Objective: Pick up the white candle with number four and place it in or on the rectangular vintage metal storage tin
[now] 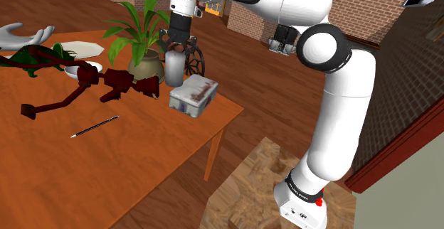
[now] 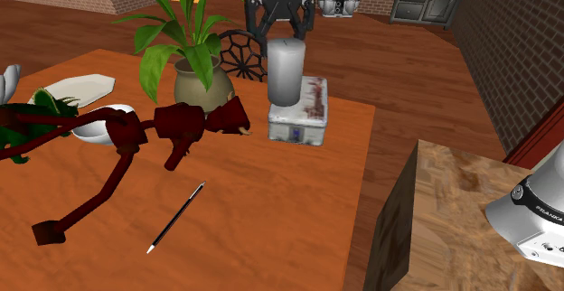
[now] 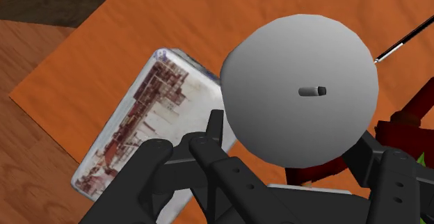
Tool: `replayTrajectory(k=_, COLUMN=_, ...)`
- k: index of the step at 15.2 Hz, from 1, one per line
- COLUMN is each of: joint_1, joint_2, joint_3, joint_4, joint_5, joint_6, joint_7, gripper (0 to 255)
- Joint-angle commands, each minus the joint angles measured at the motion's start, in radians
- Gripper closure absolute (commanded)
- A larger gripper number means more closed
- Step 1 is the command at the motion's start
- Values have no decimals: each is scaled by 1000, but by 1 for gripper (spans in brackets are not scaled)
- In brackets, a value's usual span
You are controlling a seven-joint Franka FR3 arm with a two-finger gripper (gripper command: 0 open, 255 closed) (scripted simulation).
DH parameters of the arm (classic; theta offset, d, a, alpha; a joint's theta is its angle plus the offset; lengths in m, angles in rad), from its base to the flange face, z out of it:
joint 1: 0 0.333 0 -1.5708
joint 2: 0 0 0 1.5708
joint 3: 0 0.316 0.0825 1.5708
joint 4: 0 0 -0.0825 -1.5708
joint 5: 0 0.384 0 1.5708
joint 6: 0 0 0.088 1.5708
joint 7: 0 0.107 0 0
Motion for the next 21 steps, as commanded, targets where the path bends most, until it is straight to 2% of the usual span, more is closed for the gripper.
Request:
replayTrajectory(k=1, joint_1=-32, joint_2=2, joint_3=-14, joint_4=12, joint_5=3, joint_6=-15, joint_7=-45, gripper=255)
replayTrajectory(k=8, joint_1=-119, joint_2=88, joint_3=-58, joint_4=169, joint_5=-5, joint_6=-107, joint_7=-173, gripper=255)
replayTrajectory(k=11, joint_1=-152, joint_2=152, joint_3=-74, joint_4=281, joint_5=-12, joint_6=-163, joint_7=-224, gripper=255)
replayTrajectory(k=12, joint_1=-166, joint_2=191, joint_3=-82, joint_4=349, joint_5=-16, joint_6=-195, joint_7=-246, gripper=255)
replayTrajectory(k=21, joint_1=-181, joint_2=130, joint_3=-82, joint_4=128, joint_5=-7, joint_6=-37, joint_7=-266, gripper=255)
